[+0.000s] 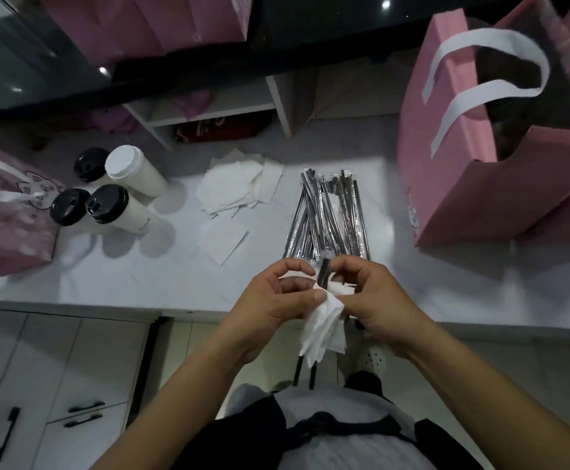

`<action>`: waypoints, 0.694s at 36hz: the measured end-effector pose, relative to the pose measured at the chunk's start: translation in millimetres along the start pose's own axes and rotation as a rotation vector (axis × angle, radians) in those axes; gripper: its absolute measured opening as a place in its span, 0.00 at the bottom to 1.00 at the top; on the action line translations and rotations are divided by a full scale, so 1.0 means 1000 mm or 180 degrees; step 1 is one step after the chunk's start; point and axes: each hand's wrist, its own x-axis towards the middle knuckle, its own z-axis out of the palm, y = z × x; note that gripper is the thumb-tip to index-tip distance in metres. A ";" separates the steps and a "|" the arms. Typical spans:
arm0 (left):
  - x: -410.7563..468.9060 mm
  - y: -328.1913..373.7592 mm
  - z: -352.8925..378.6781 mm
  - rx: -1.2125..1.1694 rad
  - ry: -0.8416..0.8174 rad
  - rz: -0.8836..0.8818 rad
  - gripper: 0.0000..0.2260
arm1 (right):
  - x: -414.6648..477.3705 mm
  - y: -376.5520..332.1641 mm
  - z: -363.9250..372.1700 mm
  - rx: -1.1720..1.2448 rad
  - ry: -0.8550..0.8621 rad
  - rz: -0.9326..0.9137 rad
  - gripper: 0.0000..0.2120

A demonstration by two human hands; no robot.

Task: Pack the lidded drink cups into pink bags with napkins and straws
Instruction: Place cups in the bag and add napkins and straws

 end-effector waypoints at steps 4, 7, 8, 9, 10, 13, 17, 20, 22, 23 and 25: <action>-0.008 0.001 -0.023 0.0184 -0.0239 0.0135 0.16 | -0.002 0.004 0.020 -0.0234 0.0109 -0.0009 0.15; -0.019 -0.002 -0.045 0.0098 -0.0171 0.0332 0.15 | -0.003 0.008 0.043 -0.0435 0.0128 -0.0037 0.14; -0.023 -0.004 -0.055 0.0010 -0.0102 0.0393 0.14 | -0.004 0.009 0.052 -0.0449 0.0113 -0.0027 0.14; -0.029 -0.006 -0.065 -0.0113 -0.0009 0.0446 0.14 | -0.004 0.009 0.062 -0.0440 0.0104 -0.0011 0.13; -0.035 -0.009 -0.076 -0.0267 0.0111 0.0486 0.14 | -0.004 0.009 0.073 -0.0401 0.0116 0.0010 0.12; -0.058 -0.017 -0.113 -0.0724 0.0511 0.0551 0.13 | -0.004 0.007 0.115 -0.0074 0.0135 0.0213 0.14; -0.094 -0.035 -0.165 -0.0793 0.0900 0.0749 0.13 | -0.005 0.018 0.192 -0.0268 -0.0120 0.0376 0.18; -0.121 -0.048 -0.201 -0.0744 0.1126 0.0976 0.13 | -0.004 0.038 0.253 -0.0821 -0.0291 0.0348 0.18; -0.138 -0.056 -0.227 -0.0703 0.1246 0.1086 0.13 | -0.001 0.049 0.290 -0.0990 -0.0219 0.0248 0.13; -0.146 -0.059 -0.240 -0.0641 0.1275 0.1133 0.12 | 0.002 0.054 0.305 -0.1021 -0.0191 0.0192 0.11; -0.163 -0.063 -0.267 -0.0556 0.1303 0.1224 0.10 | 0.008 0.061 0.330 -0.1160 -0.0226 0.0087 0.09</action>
